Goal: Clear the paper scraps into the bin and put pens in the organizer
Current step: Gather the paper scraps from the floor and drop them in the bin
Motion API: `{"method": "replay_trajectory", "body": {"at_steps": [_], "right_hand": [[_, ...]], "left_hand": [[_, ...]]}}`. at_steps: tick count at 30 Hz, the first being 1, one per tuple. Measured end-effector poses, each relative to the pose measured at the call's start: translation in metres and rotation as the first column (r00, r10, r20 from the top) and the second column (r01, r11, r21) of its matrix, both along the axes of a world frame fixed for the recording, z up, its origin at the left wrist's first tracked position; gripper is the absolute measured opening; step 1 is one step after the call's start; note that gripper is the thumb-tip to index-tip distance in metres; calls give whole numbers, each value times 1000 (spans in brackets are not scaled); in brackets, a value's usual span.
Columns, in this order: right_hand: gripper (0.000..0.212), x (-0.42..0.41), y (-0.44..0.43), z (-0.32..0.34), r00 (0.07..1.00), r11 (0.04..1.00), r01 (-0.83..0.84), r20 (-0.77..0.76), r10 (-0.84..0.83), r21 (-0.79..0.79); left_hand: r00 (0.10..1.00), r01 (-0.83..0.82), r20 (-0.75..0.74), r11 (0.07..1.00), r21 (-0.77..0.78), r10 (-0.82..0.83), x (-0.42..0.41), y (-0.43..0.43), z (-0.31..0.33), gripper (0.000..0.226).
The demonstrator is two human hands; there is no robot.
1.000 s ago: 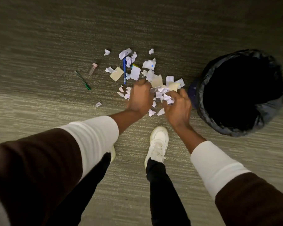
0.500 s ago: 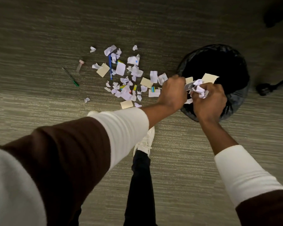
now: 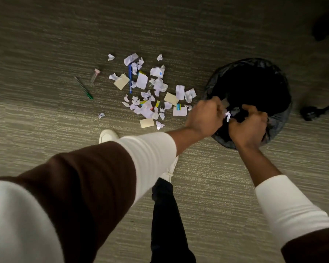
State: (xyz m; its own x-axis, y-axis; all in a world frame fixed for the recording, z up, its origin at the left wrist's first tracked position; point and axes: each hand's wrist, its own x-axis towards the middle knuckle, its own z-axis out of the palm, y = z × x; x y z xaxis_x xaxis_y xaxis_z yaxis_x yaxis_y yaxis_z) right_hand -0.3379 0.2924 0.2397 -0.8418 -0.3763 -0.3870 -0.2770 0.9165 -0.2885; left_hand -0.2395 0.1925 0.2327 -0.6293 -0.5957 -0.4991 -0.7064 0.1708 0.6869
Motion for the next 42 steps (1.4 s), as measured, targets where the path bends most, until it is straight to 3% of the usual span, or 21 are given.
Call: {"method": "replay_trajectory", "body": {"at_steps": [3,6,9,12,16,20,24,28,30,34,38,42], "right_hand": [[39,18,-6,4,997,998,-68,-35,69,10],[27,38,-13,-4,986,978,-167,-20,165,-128],[17,67,-25,-17,951,921,-281,52,305,-269],[17,100,-40,-46,903,894,-355,150,404,-274],[60,125,-60,-110,845,899,-430,316,432,-80],[105,123,-77,-191,884,925,-369,341,321,86],[124,107,-89,-263,909,942,-306,338,244,142],[131,96,-103,-307,917,938,-342,240,320,58],[133,94,-109,-320,908,926,-376,215,359,42],[130,111,-121,-327,886,891,-440,214,411,109],[125,140,-121,-322,739,708,-674,192,646,212],[112,162,-118,-322,636,617,-771,157,755,158]], "left_hand": [[997,-27,69,999,-17,28,34,-10,-10,11],[987,-23,161,1000,-11,24,77,-19,-29,14],[957,32,289,999,-20,-25,120,-35,-52,18],[909,50,414,998,-28,-34,162,-55,-79,26],[840,110,537,994,-18,-84,199,-80,-130,64],[804,168,583,985,-33,-117,215,-107,-188,97],[750,280,629,960,-22,-205,218,-124,-249,133],[769,90,638,994,-59,-32,205,-130,-289,143],[809,-8,586,999,-52,37,197,-129,-302,141],[809,54,587,991,-120,27,184,-119,-311,110],[847,58,528,978,-202,59,179,-113,-308,66],[852,118,524,972,-205,7,190,-120,-308,57]]}}
